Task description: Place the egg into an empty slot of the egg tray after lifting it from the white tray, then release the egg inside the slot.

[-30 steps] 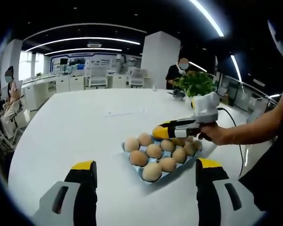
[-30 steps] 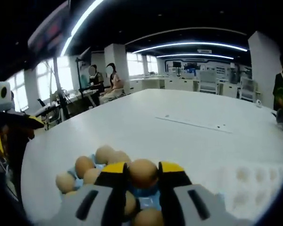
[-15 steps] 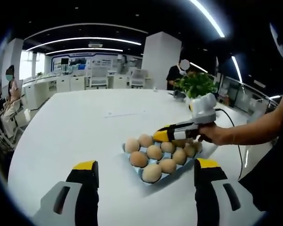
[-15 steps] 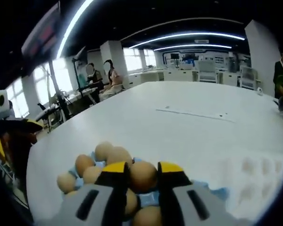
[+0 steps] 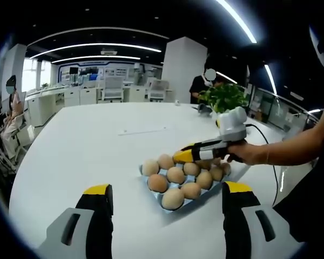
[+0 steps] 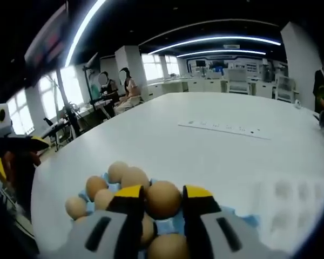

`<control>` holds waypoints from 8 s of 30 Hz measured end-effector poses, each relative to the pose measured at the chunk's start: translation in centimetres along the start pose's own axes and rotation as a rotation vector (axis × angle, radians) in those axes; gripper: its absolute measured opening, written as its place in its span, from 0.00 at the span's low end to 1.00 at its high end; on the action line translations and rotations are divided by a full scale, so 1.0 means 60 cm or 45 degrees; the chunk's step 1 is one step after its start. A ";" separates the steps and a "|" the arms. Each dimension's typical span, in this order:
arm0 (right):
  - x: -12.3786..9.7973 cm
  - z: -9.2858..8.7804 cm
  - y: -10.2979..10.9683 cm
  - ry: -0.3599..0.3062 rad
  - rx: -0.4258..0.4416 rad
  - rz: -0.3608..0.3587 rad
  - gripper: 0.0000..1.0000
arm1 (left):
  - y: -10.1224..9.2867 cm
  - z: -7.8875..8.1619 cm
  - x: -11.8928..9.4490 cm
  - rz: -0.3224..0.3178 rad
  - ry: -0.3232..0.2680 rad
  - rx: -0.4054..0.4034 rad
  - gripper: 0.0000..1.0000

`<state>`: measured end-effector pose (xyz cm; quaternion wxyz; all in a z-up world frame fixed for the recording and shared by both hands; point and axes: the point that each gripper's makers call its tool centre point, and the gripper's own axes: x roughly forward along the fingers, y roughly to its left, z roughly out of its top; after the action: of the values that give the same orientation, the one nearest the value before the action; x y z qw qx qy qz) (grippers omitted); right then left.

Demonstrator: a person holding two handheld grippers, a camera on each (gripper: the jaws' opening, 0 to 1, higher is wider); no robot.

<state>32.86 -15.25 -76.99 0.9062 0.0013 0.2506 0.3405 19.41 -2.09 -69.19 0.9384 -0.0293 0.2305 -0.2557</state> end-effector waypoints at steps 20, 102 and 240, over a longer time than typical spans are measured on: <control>-0.137 -0.017 -0.116 -0.157 0.037 -0.231 0.26 | -0.009 0.008 0.008 -0.026 -0.005 0.024 0.84; -0.070 0.020 -0.072 -0.175 -0.074 -0.170 0.26 | -0.001 -0.002 -0.003 0.005 0.019 -0.010 0.86; -0.265 0.034 -0.279 -0.343 0.077 -0.520 0.25 | -0.029 0.010 0.012 0.043 0.008 0.003 0.82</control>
<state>33.90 -37.62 -70.88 0.9811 0.0232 0.1325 0.1395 19.39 -4.01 -68.64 0.9418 -0.0235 0.2338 -0.2403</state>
